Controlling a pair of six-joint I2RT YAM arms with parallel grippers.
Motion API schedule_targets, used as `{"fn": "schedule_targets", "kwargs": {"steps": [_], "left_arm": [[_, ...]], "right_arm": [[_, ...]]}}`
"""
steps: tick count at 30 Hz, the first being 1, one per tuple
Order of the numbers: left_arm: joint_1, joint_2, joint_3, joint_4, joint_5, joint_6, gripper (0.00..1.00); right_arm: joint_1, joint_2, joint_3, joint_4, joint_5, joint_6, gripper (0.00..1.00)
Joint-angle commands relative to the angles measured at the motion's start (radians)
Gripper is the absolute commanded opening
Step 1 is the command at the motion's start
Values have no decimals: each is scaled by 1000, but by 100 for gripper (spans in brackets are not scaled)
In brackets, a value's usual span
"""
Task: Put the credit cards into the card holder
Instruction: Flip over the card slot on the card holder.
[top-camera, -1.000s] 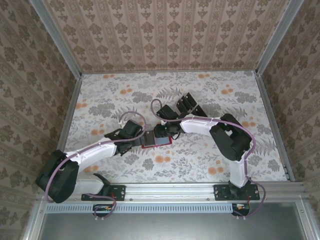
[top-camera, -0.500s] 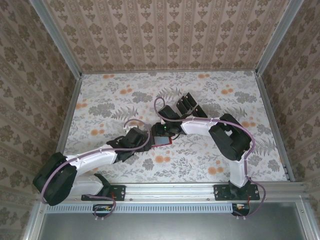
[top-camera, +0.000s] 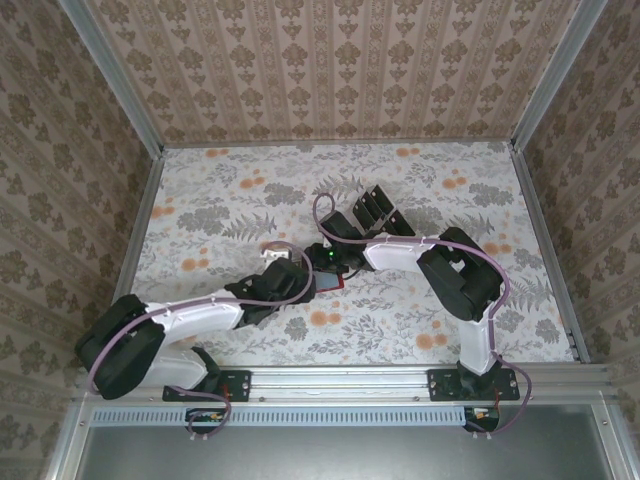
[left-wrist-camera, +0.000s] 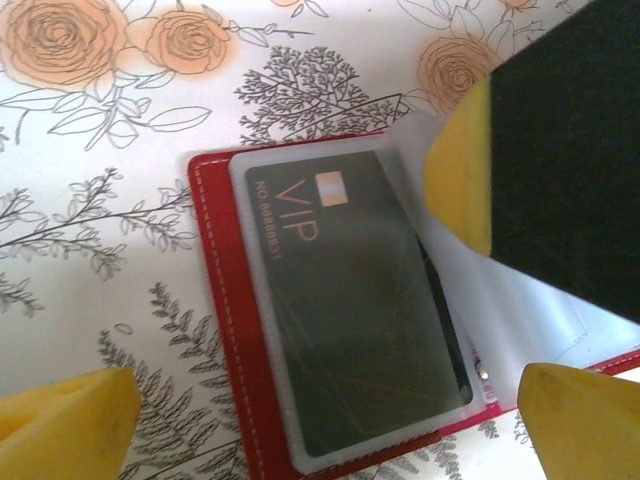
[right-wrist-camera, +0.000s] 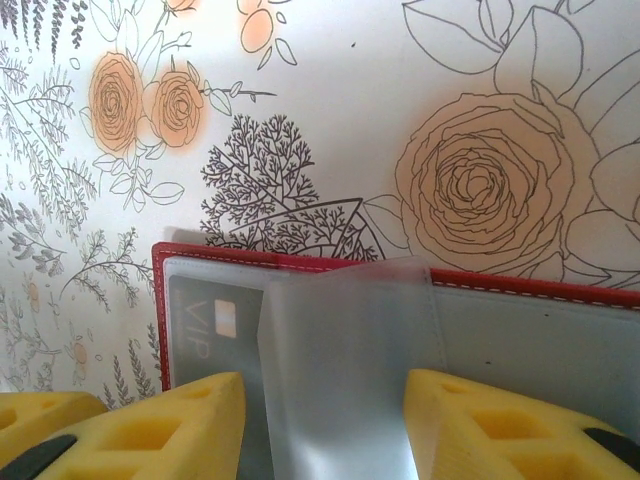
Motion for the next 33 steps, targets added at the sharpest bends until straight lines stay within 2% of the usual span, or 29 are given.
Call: {"fn": "schedule_targets", "kwargs": {"steps": [1,13,33], "left_arm": [[-9,33,37,47,-28,32,100],[-19,157,53,46,-91,10,100],[-23,178,20,18,-118,-49,100]], "right_arm": [[-1,22,-38,-33,-20,22,48],[-11,3,-45,-24,-33,25,48],[-83,-125,-103,-27,-4,2,52]]}}
